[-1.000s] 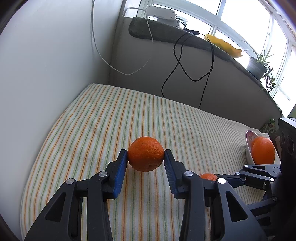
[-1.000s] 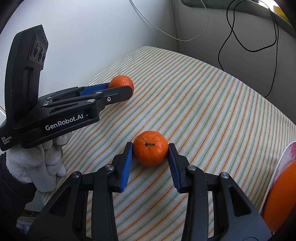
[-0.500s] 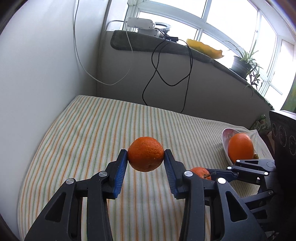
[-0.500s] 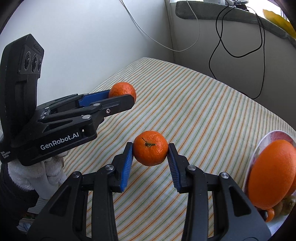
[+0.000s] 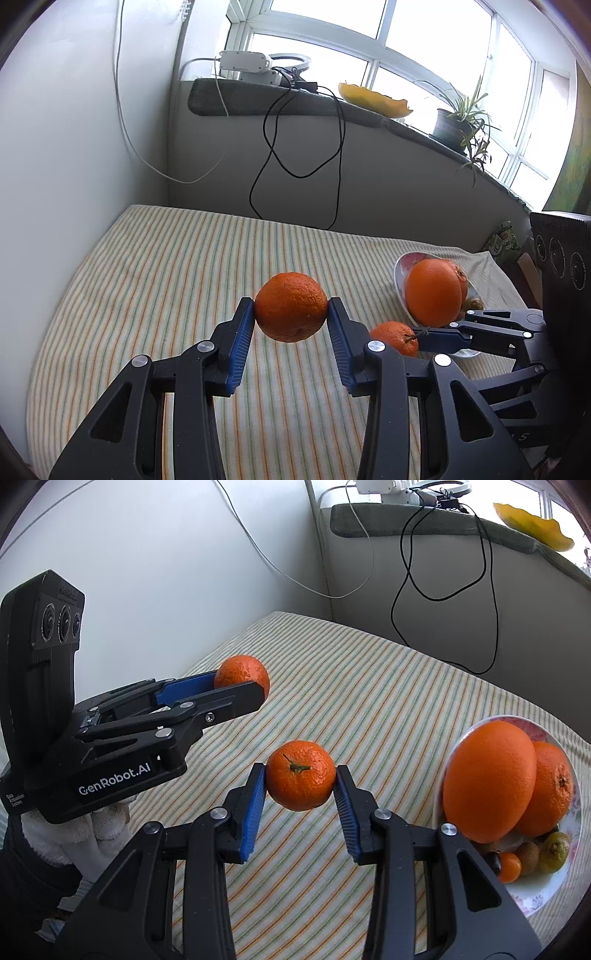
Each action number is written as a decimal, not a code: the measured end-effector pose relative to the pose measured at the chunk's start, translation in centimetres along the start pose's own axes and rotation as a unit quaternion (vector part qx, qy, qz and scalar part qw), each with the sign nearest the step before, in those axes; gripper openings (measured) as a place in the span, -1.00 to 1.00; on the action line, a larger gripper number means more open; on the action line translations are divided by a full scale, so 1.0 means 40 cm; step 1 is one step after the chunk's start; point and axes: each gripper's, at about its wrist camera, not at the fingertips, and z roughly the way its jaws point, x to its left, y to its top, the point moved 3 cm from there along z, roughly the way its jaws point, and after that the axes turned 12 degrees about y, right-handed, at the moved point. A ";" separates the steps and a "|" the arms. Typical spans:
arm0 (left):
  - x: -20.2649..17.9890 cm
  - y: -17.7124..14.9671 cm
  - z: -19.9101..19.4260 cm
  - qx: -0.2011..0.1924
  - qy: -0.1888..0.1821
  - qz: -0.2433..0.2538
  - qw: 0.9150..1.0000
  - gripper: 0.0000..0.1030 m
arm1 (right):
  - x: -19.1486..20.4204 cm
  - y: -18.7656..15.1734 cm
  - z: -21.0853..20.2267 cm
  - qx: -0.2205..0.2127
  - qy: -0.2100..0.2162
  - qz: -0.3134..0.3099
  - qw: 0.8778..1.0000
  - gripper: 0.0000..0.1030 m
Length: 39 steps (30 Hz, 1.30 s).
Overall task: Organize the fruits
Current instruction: 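Carry both held tangerines over the white plate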
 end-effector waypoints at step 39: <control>-0.343 -0.035 -0.002 0.012 -0.071 0.075 0.995 -0.25 | -0.241 -0.166 -0.347 -0.059 -0.062 0.077 0.993 -0.25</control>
